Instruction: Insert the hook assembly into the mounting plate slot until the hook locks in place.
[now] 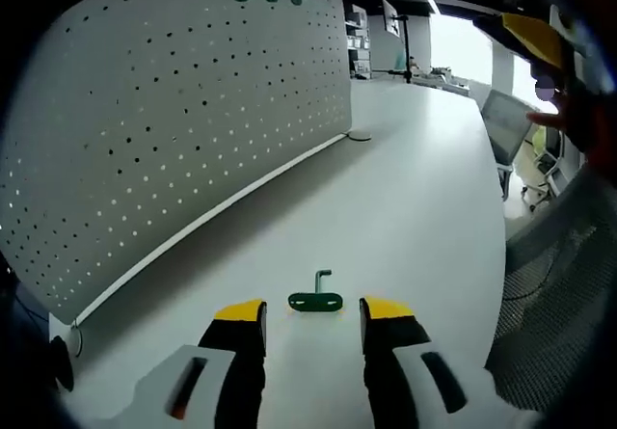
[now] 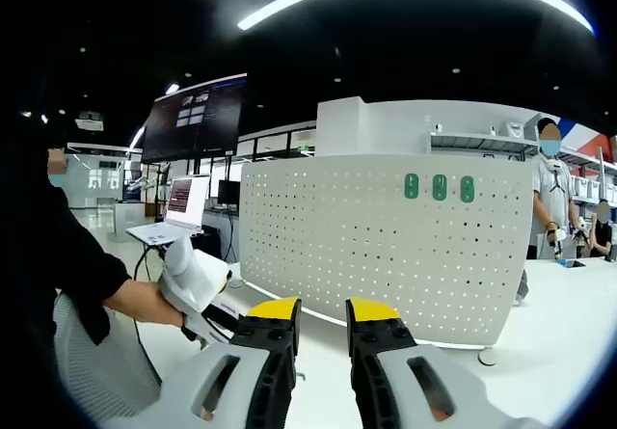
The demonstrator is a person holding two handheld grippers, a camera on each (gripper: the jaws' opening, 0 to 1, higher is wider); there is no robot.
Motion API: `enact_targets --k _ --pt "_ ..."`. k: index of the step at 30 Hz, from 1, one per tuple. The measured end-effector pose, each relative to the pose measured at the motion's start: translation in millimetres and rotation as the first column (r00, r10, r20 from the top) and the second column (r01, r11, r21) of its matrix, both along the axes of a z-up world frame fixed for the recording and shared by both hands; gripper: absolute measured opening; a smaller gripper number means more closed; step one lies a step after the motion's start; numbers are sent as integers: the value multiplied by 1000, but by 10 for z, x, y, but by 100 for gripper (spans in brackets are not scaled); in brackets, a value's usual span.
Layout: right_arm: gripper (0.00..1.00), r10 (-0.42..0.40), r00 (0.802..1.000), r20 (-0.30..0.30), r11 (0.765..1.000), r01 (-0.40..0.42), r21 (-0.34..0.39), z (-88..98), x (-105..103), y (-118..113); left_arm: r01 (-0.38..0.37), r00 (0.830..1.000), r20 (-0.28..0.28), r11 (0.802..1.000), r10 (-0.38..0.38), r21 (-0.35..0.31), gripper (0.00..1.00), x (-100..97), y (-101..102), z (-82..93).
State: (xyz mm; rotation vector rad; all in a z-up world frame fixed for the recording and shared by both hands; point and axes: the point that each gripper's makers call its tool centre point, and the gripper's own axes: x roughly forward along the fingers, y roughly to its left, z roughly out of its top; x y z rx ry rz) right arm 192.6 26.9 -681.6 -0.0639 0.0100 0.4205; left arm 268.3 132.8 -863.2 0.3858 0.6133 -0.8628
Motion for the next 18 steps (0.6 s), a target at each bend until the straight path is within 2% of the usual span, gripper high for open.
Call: enact_targets --k 4,6,16,18 --pt "17 0 1000 -2 1000 0 0 -3 2 -1 -11 1000 -30 1000 10 -5 49 33 -31 -106" --pt "17 -1 1000 -3 1000 1 0 -6 4 -2 -10 1000 -23 1000 10 -7 49 61 -56 -144" --pt "17 -7 1000 -9 1000 7 2 -15 13 -21 -26 999 -33 998 24 -50 45 148 -123 -326" --pt "17 -8 1000 -12 1000 8 1 -22 18 -22 -19 999 -27 999 18 -41 44 139 -127 -353"
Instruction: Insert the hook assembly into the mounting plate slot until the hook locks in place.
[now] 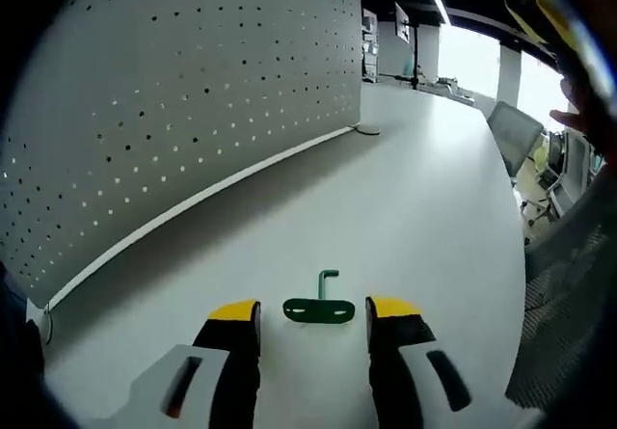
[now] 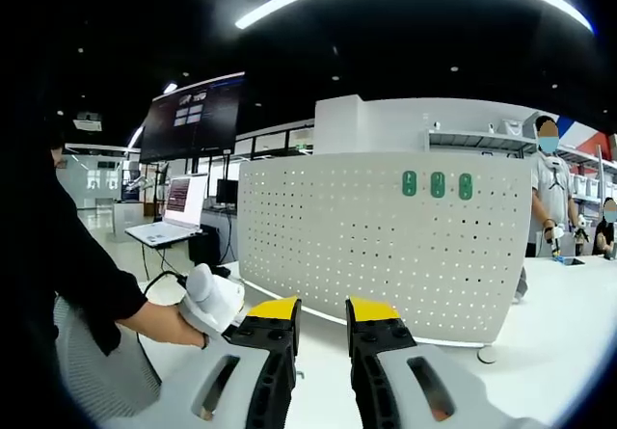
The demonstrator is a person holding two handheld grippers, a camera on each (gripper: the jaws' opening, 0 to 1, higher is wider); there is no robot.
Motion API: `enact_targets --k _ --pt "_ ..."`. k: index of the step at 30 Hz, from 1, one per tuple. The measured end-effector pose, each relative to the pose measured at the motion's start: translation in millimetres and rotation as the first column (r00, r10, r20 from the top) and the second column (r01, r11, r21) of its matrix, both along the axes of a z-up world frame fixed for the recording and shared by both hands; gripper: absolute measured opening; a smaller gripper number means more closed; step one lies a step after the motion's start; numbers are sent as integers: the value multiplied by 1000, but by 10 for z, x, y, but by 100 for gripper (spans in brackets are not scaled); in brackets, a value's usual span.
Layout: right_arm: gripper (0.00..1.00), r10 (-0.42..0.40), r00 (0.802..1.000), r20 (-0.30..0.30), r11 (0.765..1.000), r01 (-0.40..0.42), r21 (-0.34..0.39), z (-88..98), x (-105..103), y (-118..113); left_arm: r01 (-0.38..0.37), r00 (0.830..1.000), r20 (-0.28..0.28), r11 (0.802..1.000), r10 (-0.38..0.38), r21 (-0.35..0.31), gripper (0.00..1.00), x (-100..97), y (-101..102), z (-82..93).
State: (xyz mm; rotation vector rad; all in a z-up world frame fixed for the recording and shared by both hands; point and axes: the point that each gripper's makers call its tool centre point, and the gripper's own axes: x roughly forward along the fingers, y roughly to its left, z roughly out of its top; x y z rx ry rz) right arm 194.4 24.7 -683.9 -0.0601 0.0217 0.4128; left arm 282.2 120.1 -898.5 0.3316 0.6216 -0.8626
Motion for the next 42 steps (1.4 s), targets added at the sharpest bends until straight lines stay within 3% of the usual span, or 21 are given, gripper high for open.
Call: enact_targets --k 9,23,32,42 --pt "17 -3 1000 -9 1000 3 -3 -20 12 -2 16 999 41 1000 -15 -19 33 45 -22 -15" --pt "17 -8 1000 -14 1000 8 -8 -31 18 -3 37 998 50 999 -36 -20 31 45 -29 8" --pt "17 -2 1000 -12 1000 2 -6 -28 13 8 44 999 25 996 -42 -73 30 21 28 263" --pt "17 31 999 -9 999 -31 -17 -29 -7 79 177 984 25 973 -175 -146 30 -206 132 690"
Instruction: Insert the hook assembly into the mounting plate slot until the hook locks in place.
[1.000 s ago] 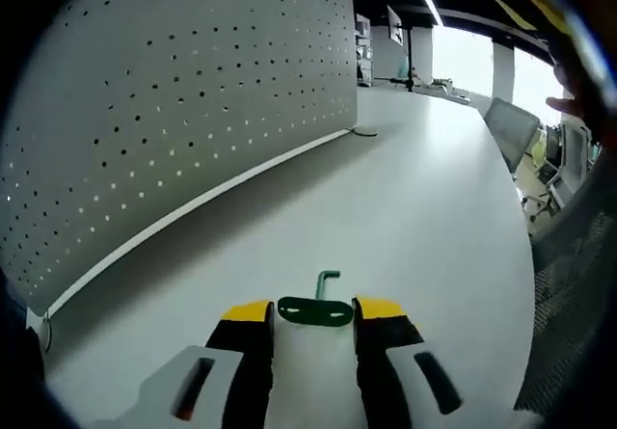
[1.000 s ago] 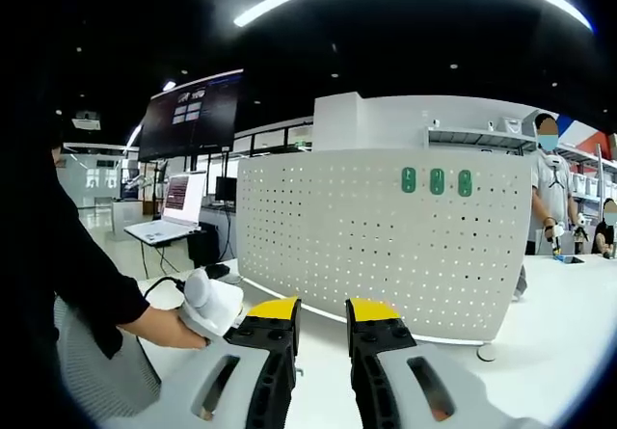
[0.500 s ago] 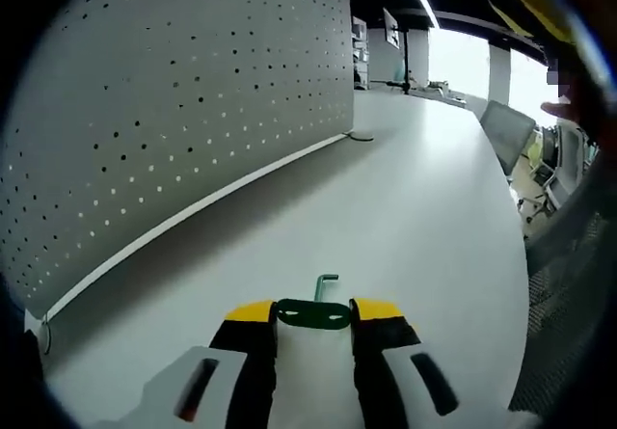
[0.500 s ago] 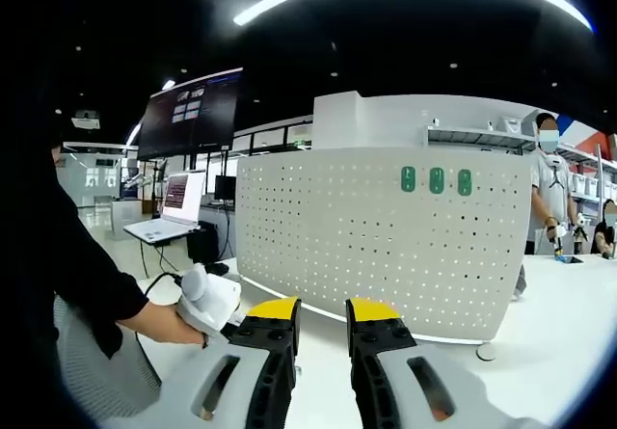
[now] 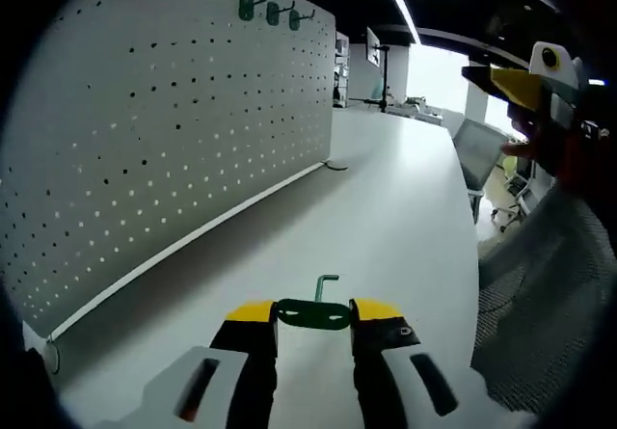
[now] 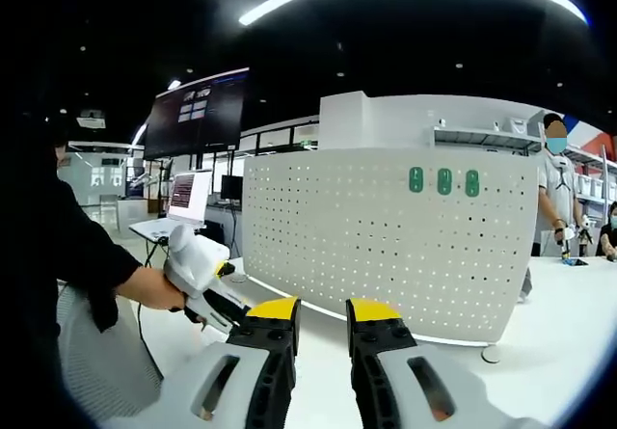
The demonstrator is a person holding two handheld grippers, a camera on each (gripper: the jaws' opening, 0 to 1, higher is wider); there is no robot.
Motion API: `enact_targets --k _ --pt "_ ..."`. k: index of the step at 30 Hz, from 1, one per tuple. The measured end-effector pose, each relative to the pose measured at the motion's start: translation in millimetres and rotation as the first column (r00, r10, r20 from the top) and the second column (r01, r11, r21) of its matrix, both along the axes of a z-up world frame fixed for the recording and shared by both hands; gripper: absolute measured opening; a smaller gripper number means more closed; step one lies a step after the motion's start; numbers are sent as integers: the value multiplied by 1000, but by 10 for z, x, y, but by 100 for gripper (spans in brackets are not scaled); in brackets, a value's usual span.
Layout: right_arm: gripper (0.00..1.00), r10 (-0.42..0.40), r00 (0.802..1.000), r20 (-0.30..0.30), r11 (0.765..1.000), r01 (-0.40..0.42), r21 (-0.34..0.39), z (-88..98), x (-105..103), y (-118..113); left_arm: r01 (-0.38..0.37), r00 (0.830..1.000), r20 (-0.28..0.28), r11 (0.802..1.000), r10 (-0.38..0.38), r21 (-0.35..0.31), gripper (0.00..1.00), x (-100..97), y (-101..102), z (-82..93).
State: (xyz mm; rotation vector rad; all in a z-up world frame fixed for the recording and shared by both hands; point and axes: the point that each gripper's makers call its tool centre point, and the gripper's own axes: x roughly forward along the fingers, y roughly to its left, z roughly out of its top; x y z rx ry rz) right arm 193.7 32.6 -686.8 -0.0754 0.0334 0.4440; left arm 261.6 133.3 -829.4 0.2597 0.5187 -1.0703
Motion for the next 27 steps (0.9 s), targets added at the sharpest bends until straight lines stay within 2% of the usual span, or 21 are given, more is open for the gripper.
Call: enact_targets --k 5,8,10,16,21,27 --pt "17 21 1000 4 1000 -21 -5 6 -19 43 84 996 -6 996 -85 -28 30 -143 32 156" --pt "17 53 999 -8 999 -53 -11 -22 -38 107 119 993 7 993 -119 -9 30 -203 59 218" --pt "17 86 996 -21 996 -86 -22 -55 -53 176 150 989 -11 988 -151 -18 30 -271 50 271" --pt "17 137 990 -38 989 -139 -57 -113 -84 292 219 976 -9 976 -219 -8 29 -402 -1 435" --pt "17 174 983 -67 982 -178 -66 -178 -112 356 272 962 -23 962 -272 13 29 -495 -24 522" --pt "17 235 965 -117 967 -245 -75 -290 -155 476 312 950 -36 950 -311 18 29 -592 -54 641"
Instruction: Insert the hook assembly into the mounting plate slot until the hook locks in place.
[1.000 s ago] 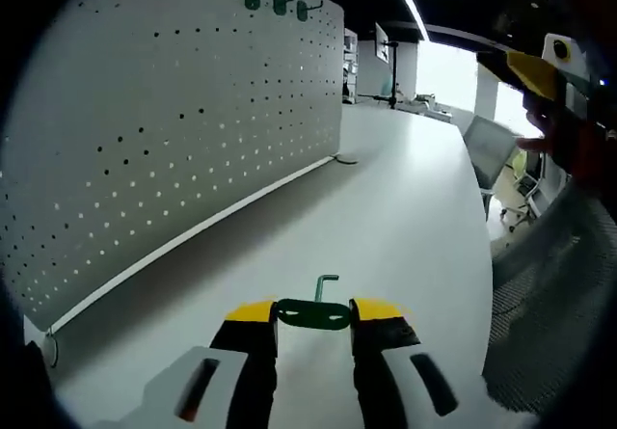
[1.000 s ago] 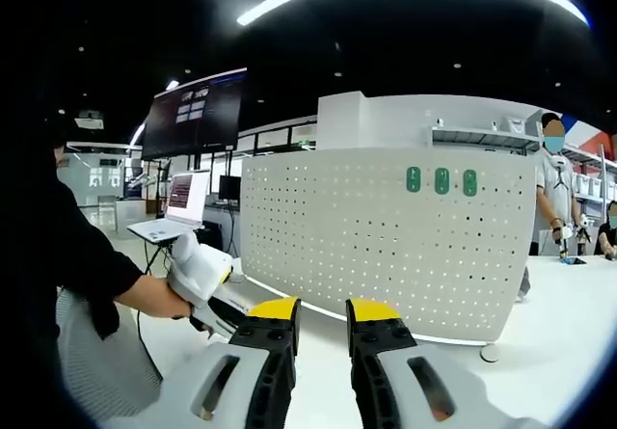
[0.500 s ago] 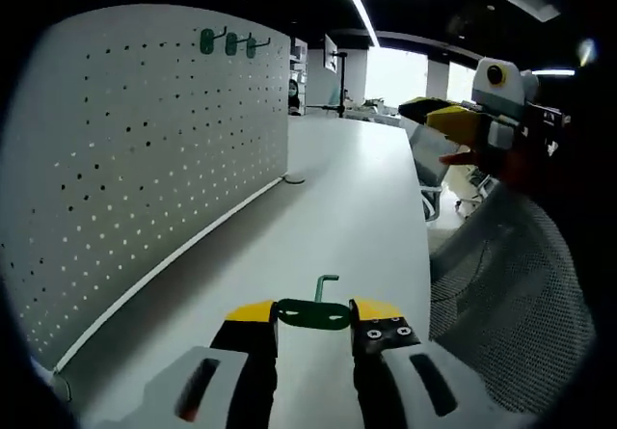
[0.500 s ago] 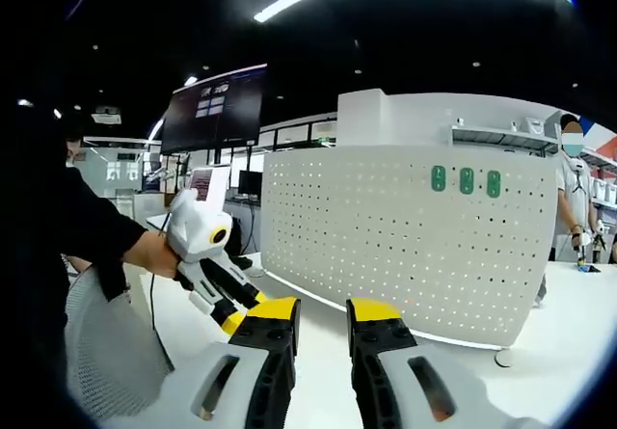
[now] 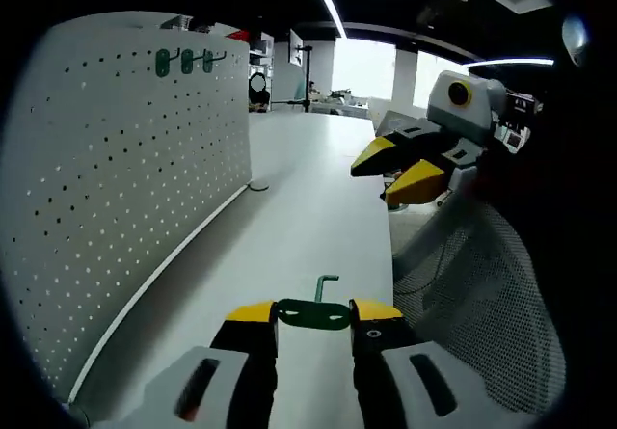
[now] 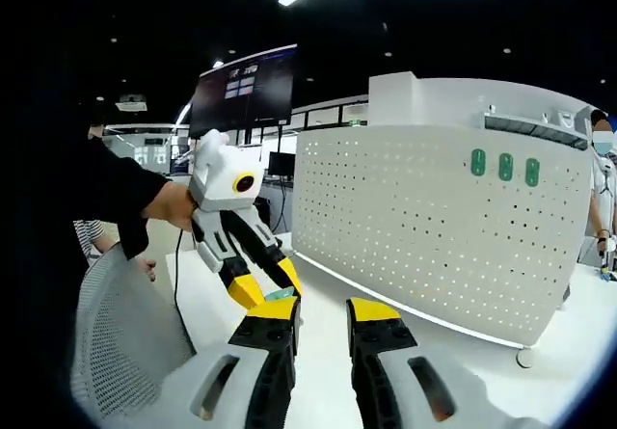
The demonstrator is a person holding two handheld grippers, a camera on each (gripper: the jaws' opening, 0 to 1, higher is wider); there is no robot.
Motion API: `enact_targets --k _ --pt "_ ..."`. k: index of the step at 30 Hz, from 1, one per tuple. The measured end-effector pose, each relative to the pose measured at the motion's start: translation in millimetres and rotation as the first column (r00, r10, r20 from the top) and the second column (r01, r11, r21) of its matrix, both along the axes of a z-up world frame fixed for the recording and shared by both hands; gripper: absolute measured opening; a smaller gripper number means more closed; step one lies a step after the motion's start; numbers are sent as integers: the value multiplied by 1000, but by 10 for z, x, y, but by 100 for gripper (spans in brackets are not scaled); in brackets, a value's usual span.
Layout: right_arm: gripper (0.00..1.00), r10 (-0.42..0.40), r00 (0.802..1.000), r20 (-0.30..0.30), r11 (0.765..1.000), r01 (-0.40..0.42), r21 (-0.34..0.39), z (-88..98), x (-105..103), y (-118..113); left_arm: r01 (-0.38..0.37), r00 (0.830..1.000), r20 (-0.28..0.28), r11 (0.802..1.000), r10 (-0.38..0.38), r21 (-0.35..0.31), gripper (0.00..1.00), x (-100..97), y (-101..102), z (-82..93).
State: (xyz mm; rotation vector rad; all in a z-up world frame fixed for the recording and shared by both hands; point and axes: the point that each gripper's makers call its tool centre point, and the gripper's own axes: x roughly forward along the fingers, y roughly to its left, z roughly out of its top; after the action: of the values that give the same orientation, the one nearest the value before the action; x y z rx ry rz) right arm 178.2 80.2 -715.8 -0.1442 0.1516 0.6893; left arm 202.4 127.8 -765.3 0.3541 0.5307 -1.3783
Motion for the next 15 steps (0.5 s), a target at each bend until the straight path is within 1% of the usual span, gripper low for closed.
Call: enact_targets --k 1,6,8,9,11,15 --pt "17 19 1000 -12 1000 -19 -8 -30 -18 39 18 1000 1 1000 -18 3 29 -38 -19 20" --pt "17 61 997 -38 997 -63 -51 -133 -58 130 81 997 9 997 -81 18 29 -184 -108 78" --pt "16 78 996 -53 995 -81 -64 -175 -76 153 110 994 17 994 -110 23 29 -244 -149 109" --pt "15 89 993 -73 993 -95 -72 -215 -94 174 122 992 22 992 -122 28 29 -266 -164 118" --pt "14 107 990 -93 989 -116 -89 -270 -116 209 149 988 35 988 -150 39 29 -316 -198 138" --pt "13 131 985 -117 983 -144 -116 -346 -154 253 192 979 56 979 -196 72 29 -387 -232 134"
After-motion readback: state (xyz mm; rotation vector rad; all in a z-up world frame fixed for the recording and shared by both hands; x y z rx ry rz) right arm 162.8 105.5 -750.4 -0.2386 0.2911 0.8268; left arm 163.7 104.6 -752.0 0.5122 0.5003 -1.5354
